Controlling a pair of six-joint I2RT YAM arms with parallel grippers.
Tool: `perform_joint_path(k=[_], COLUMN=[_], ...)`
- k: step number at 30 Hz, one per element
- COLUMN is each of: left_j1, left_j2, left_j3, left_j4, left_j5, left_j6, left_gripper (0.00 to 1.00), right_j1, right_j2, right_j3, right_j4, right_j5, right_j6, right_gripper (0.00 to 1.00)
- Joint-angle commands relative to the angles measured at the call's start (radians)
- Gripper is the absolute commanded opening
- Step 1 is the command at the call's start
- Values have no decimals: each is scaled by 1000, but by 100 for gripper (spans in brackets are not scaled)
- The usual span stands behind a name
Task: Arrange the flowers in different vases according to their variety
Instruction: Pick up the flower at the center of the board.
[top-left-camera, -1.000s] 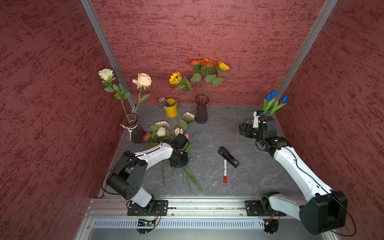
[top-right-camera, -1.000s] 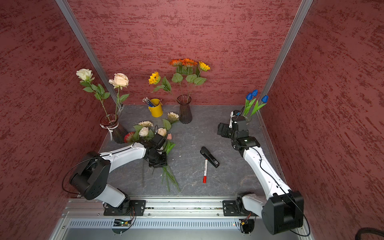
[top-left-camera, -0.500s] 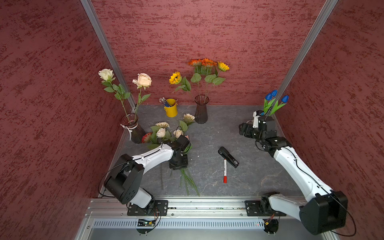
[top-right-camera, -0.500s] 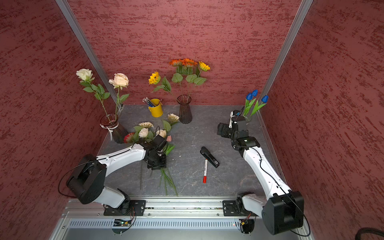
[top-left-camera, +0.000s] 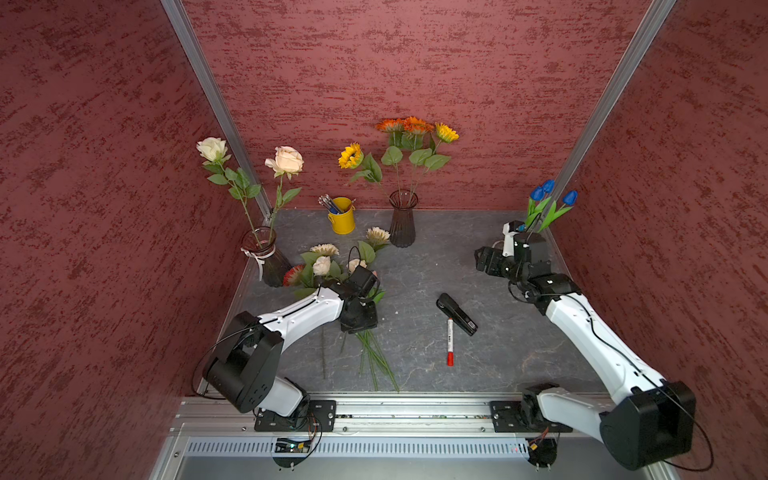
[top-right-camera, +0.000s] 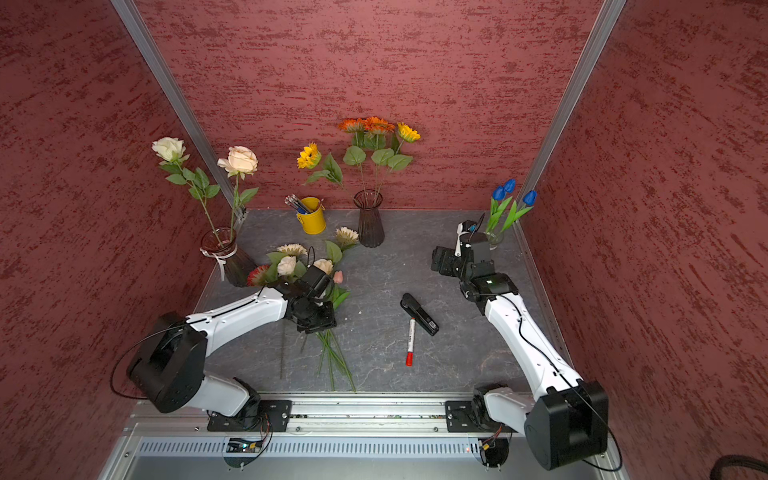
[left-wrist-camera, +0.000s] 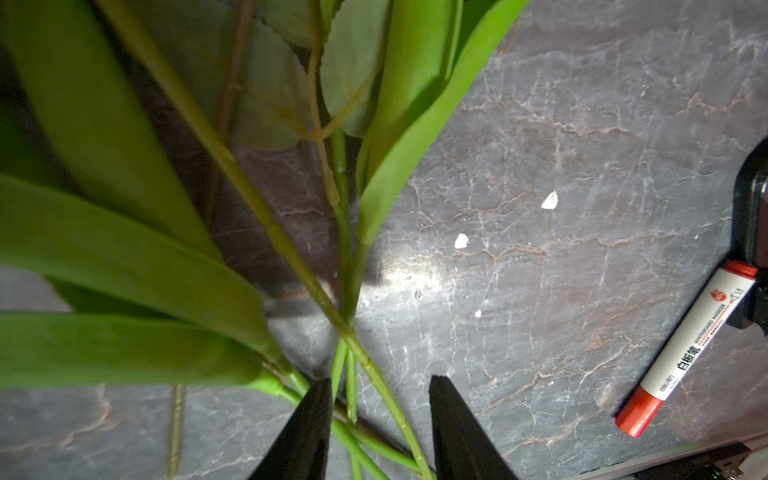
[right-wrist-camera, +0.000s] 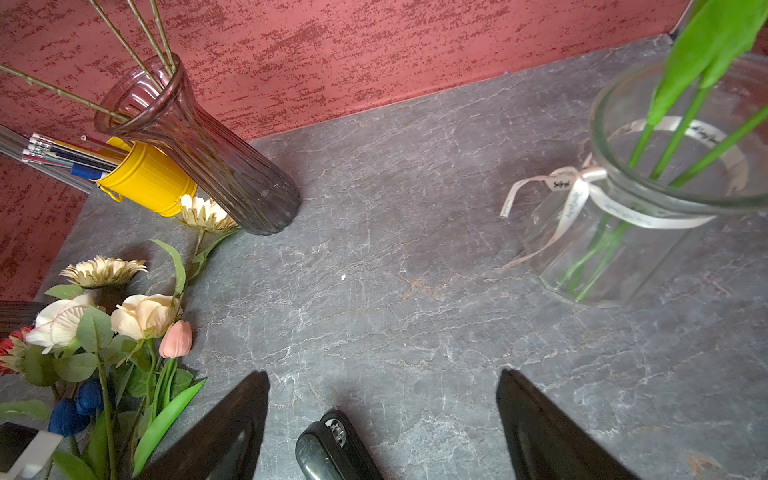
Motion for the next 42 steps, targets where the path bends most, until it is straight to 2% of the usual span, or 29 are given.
perform_joint_path(k=[1, 8, 14, 17, 19, 27, 31, 34, 42], left_j1=[12, 13, 12, 12, 10, -3, -4, -6, -52], left_j2=[26, 97, 115, 120, 114, 28, -17, -51, -228], left_j3=[-10, 13, 13, 22, 32, 123, 150, 154, 119], left_j4=[102, 84, 64, 49, 36, -82, -130, -149, -103], left_j5=[52, 63, 61, 52, 43, -29, -47, -64, -139], left_j6=[-14, -4, 7, 13, 16, 23, 25, 23, 7], left_gripper=[41, 32, 30, 20, 17, 13, 8, 0, 0], right_j1=[8, 9, 9, 9, 9, 8, 9, 11, 31], right_j2=[-13, -10, -10, -10, -11, -6, -6, -7, 6], right_j3=[-5, -2, 0, 3, 5, 14, 12, 12, 8], right_j4=[-17, -13, -15, -17, -16, -19, -15, -14, -16], right_j5=[11, 12, 15, 18, 20, 13, 8, 6, -1], right_j6=[0, 4, 2, 0, -1, 0, 5, 5, 10], right_gripper=[91, 90, 90, 90, 90, 90, 89, 89, 89])
